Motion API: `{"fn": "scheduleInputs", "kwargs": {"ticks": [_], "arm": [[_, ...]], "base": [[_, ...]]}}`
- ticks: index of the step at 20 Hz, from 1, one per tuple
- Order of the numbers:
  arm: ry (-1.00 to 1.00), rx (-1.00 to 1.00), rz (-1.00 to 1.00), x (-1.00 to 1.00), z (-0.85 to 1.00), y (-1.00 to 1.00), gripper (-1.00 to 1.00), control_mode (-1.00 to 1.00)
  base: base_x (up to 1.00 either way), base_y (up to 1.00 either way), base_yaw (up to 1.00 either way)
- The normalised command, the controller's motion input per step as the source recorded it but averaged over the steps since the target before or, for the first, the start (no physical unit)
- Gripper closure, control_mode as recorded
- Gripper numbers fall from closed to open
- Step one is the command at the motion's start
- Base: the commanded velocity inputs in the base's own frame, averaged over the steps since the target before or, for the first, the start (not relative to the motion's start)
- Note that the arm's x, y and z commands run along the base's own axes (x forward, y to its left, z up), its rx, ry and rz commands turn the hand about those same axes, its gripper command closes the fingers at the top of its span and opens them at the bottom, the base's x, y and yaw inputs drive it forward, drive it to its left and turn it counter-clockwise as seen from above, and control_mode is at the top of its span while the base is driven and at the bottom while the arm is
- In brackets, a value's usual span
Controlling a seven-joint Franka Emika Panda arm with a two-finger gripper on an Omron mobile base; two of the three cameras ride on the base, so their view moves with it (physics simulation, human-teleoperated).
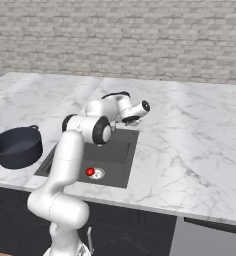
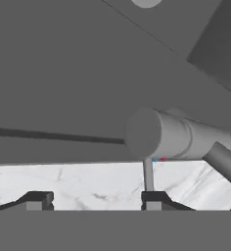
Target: Dump the tomato from the pot into the sink. Then turn on the water and wash the tomato. Then turn off the water and put the tomato back in the pot.
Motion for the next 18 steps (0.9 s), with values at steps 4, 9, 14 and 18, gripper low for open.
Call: {"fn": "scheduleInputs", "kwargs": {"ticks": [4,9,14,18], "arm": [[-0.01,-0.14,-0.02,-1.0,0.36,-0.35,-1.0,-1.0],[0.0,-0.13,-0.02,-1.0,0.37,-0.09,-1.0,-1.0],[0.0,-0.09,-0.05,-1.0,0.53,0.0,-1.0,-1.0],[0.0,-0.02,-0.13,-1.0,0.37,0.02,-1.0,-1.0]], "base": [[0.0,0.0,0.0],[0.0,0.0,0.0],[0.0,0.0,0.0],[0.0,0.0,0.0]]}}
